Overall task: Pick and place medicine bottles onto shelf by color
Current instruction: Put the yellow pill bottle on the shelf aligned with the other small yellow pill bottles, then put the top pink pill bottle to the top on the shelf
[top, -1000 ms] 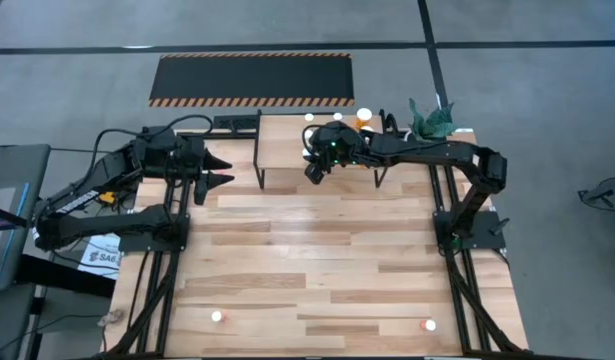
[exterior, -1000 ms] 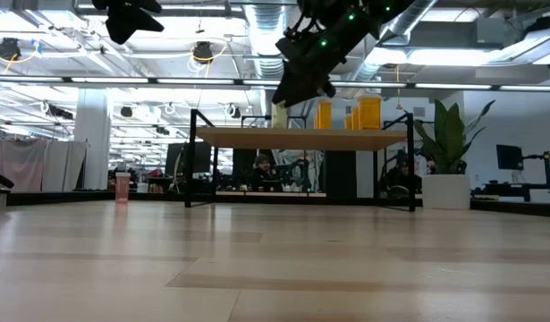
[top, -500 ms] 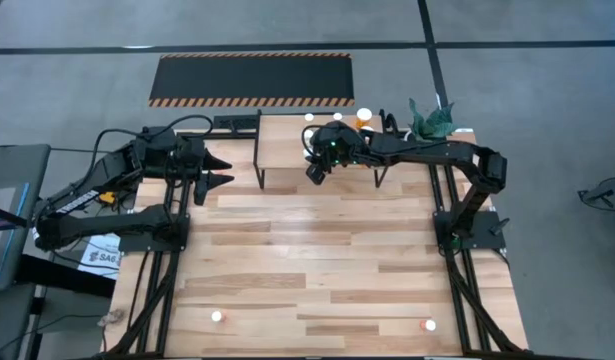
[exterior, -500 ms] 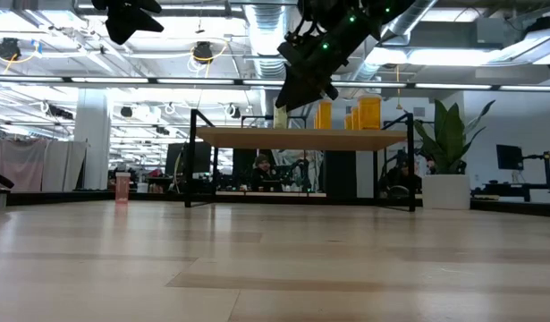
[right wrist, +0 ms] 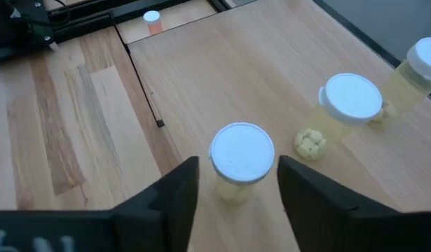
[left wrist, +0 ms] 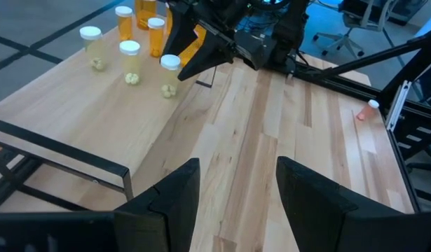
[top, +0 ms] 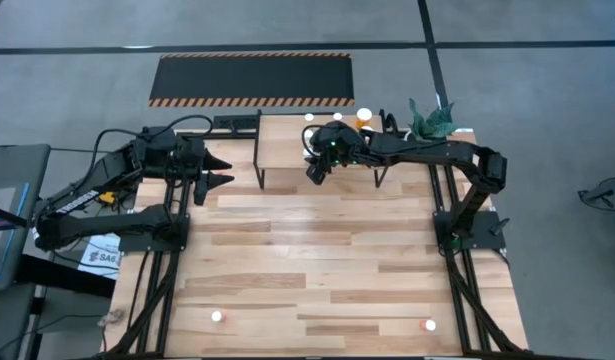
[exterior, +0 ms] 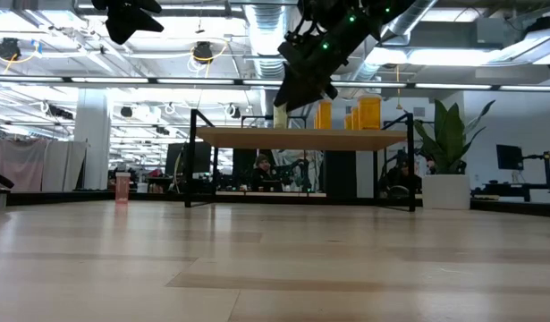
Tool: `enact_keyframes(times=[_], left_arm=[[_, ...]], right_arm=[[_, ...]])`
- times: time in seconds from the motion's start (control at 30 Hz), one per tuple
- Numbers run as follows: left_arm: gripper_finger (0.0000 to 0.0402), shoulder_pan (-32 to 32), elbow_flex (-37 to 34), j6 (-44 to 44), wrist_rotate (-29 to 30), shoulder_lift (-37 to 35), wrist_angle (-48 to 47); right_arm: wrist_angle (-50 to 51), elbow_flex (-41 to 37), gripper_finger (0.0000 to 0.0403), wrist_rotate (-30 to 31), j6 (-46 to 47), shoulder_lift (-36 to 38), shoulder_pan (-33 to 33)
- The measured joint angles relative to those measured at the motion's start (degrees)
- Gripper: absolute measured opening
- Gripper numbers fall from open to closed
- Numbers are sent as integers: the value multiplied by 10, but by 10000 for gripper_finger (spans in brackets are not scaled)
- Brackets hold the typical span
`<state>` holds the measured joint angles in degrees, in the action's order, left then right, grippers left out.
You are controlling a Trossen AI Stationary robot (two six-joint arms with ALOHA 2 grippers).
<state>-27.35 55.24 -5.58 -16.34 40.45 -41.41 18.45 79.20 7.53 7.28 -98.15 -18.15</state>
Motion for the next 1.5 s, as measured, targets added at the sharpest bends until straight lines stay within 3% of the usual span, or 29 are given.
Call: enact_keyframes(times=[0.23,0.47,0.67,0.83,0.93,1.03,1.33,1.5], left_arm=[[176,0,0,3,-1,0,3],[176,0,0,-1,9,0,0],[176,-7,7,-41,143,26,-35],[179,-77,100,-27,171,143,-120],[188,-131,146,-27,173,226,-249],[201,-169,146,-16,176,274,-324],[245,-263,73,-26,158,332,-266],[251,-292,57,-98,162,370,-205]], right_arm=[[57,32,280,0,-17,6,-4],[172,143,302,-1,-52,7,3],[312,282,302,-2,-58,8,37],[506,345,302,2,-41,27,87],[604,328,302,28,20,67,122],[651,288,302,75,97,125,175],[643,109,302,249,393,314,398],[619,35,302,295,498,360,475]])
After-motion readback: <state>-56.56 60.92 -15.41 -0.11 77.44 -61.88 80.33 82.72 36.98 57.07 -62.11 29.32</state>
